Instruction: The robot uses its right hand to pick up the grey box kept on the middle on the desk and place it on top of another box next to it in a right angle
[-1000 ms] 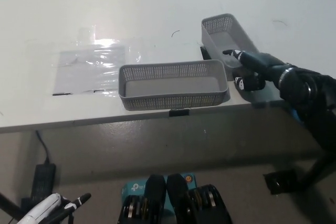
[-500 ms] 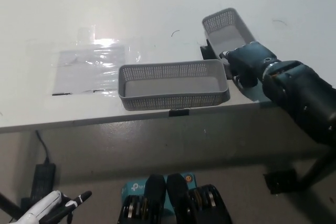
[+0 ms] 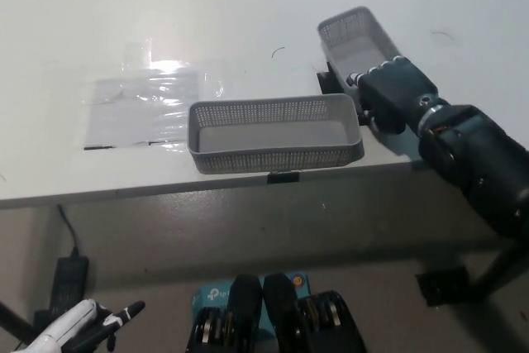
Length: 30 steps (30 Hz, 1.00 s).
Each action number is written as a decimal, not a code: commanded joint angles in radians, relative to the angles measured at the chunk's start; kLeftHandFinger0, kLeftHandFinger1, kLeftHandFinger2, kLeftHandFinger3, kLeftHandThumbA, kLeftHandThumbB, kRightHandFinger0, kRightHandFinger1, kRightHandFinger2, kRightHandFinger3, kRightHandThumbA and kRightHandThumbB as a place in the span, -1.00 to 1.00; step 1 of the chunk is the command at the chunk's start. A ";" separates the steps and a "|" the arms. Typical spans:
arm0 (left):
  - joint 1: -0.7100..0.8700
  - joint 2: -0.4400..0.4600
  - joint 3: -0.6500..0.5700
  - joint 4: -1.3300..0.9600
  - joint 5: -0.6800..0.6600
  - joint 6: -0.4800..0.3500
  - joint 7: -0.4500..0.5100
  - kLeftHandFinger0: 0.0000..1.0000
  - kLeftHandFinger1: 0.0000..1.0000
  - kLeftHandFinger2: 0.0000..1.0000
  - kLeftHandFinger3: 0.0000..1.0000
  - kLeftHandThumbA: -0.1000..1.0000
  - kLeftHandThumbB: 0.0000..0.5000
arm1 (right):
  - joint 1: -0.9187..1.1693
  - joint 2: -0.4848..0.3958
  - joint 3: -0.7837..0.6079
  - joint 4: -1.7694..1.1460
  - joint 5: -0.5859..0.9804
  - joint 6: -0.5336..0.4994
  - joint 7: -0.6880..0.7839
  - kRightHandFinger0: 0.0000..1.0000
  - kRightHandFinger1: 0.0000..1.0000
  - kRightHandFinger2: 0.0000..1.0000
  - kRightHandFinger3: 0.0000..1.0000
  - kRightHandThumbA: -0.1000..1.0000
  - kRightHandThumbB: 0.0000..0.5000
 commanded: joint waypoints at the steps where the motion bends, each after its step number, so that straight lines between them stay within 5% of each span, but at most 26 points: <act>1: 0.008 0.011 0.021 -0.035 -0.001 -0.005 -0.002 -0.93 -1.00 -0.95 -0.60 0.88 -0.07 | 0.005 0.036 -0.148 0.008 0.132 -0.080 -0.129 -1.00 -0.92 -0.31 -0.97 -1.00 -0.03; 5: 0.006 0.009 0.024 -0.034 0.002 0.005 0.000 -0.93 -1.00 -0.97 -0.60 0.88 -0.05 | 0.034 0.088 -0.289 -0.003 0.215 -0.110 -0.142 -1.00 -0.91 -0.27 -0.97 -1.00 -0.01; 7: 0.001 0.008 0.024 -0.026 0.006 -0.013 0.005 -0.92 -0.99 -0.96 -0.56 0.90 -0.03 | 0.044 0.109 -0.337 -0.023 0.241 -0.109 -0.133 -1.00 -1.00 -0.37 -0.99 -1.00 -0.18; 14: 0.006 0.002 0.033 -0.025 -0.001 -0.026 0.011 -1.00 -0.98 -0.96 -0.65 0.85 -0.10 | 0.063 0.127 -0.372 -0.032 0.217 -0.145 -0.185 -1.00 -1.00 -0.45 -0.94 -1.00 0.01; 18: 0.007 0.002 0.033 -0.028 0.009 -0.016 0.007 -1.00 -0.99 -0.95 -0.60 0.86 -0.05 | 0.063 0.117 -0.379 -0.030 0.213 -0.158 -0.206 -1.00 -1.00 -0.38 -0.69 -1.00 -0.23; 26: 0.012 0.001 0.039 -0.023 0.005 -0.028 0.007 -1.00 -1.00 -1.00 -0.58 0.87 0.08 | 0.042 0.076 -0.366 -0.049 0.192 -0.159 -0.195 -1.00 -0.98 -0.34 -0.52 -1.00 -0.22; 30: 0.012 0.004 0.034 -0.034 0.020 -0.023 0.007 -0.98 -0.98 -0.97 -0.60 0.89 -0.06 | 0.015 0.041 -0.350 -0.036 0.173 -0.201 -0.202 -1.00 -0.95 -0.24 -0.41 -1.00 -0.04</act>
